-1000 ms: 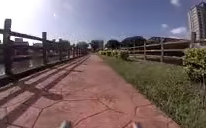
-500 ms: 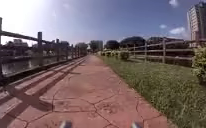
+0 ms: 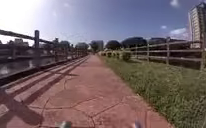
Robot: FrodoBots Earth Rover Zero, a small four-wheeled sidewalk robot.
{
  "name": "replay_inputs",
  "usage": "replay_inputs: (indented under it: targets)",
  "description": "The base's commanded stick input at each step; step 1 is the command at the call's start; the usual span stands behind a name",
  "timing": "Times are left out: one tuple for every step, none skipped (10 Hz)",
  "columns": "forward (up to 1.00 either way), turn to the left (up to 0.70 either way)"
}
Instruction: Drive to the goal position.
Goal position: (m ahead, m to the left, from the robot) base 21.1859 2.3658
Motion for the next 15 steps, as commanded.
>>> replay_inputs:
  targets:
    - [0.5,0.0]
    - [0.5,0.0]
    - [0.5,0.0]
    - [0.5,0.0]
    - [0.5,0.0]
    - [0.5,0.0]
    - [0.5,0.0]
    - [0.5,0.0]
    - [0.5,0.0]
    - [0.5,0.0]
    - [0.5,0.0]
    - [0.5,0.0]
    - [0.5,0.0]
    - [0.5,0.0]
    - [0.5,0.0]
